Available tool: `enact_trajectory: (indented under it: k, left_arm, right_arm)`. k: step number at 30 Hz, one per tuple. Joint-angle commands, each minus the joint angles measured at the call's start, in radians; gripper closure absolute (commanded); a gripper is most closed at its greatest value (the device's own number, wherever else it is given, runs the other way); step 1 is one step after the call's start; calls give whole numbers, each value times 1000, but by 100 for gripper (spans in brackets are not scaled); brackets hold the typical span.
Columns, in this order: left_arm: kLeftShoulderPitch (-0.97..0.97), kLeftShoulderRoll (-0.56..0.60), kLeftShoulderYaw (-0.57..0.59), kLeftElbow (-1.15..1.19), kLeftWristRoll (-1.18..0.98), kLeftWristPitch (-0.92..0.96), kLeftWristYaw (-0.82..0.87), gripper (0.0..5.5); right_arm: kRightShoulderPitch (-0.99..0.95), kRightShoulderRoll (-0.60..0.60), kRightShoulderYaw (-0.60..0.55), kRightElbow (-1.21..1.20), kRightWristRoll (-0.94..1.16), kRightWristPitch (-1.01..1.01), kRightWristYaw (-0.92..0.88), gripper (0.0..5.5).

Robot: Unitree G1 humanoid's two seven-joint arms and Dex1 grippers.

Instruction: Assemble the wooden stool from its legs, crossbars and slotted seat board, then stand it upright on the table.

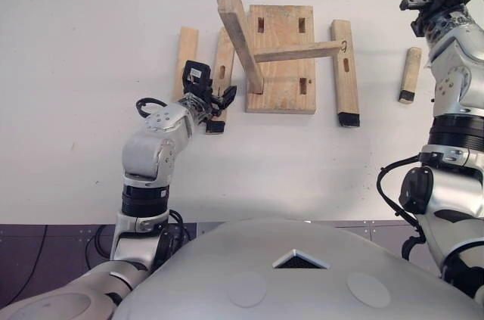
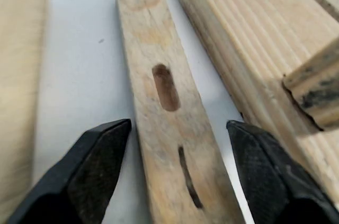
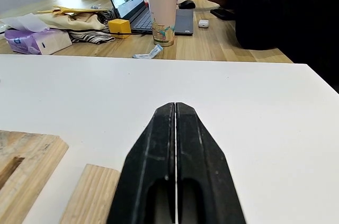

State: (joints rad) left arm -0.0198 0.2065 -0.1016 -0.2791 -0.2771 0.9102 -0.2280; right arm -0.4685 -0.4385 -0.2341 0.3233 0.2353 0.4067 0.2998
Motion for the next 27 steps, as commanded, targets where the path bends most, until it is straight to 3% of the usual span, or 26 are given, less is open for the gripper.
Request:
enact_trajectory:
  k: [1,7,10,15,21,27]
  left_arm:
    - [79,84,-59,41,35,109,-13,292]
    - [104,214,-89,37,77,67,-50,344]
    - [-53,185,93,29,4,-174,-96,346]
    - [-397,170,289,85,-233,-328,-273,347]
    - [-710,176,301,229,-396,-392,-516,347]
    - [-779,133,271,221,-526,-353,-620,347]
  right_arm:
    - [4,19,3,-9,2,4,-6,550]
    - [17,26,7,-46,-2,-11,-16,550]
    - [-21,51,-13,-95,59,-16,7,550]
    - [-236,37,-100,-71,337,103,216,462]
    - [-533,-15,-106,20,593,353,520,341]
    - [-531,11,-57,-48,718,545,611,244]
